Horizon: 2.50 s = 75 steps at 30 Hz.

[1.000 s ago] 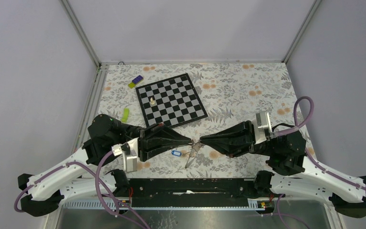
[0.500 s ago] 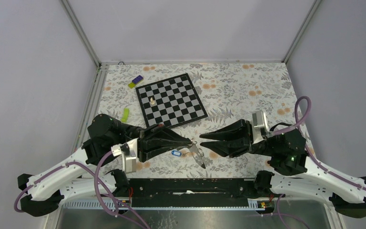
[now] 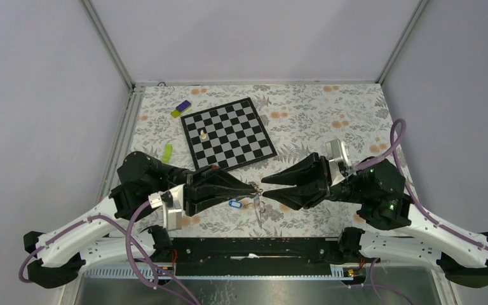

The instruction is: Remove the keys from the keyring

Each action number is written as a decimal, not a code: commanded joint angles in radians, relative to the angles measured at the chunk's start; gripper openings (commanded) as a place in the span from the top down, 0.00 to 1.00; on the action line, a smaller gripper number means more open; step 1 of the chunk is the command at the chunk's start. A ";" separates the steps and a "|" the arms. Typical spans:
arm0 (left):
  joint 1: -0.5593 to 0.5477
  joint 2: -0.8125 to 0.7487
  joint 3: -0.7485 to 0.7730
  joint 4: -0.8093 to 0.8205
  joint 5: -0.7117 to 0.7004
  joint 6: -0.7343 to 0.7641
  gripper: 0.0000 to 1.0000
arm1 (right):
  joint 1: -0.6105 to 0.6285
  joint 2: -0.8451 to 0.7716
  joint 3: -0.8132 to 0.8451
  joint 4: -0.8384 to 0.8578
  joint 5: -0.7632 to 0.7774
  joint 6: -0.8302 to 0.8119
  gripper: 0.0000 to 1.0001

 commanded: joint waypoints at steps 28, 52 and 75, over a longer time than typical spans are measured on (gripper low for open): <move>0.002 0.015 0.060 0.046 0.024 0.000 1.00 | -0.001 0.000 0.045 -0.052 0.001 -0.017 0.72; 0.002 0.026 0.063 0.043 0.033 -0.002 1.00 | -0.001 -0.003 0.027 -0.007 0.002 -0.022 0.78; 0.002 0.026 0.065 0.043 0.032 -0.003 1.00 | 0.000 0.002 0.021 -0.020 -0.004 -0.028 0.74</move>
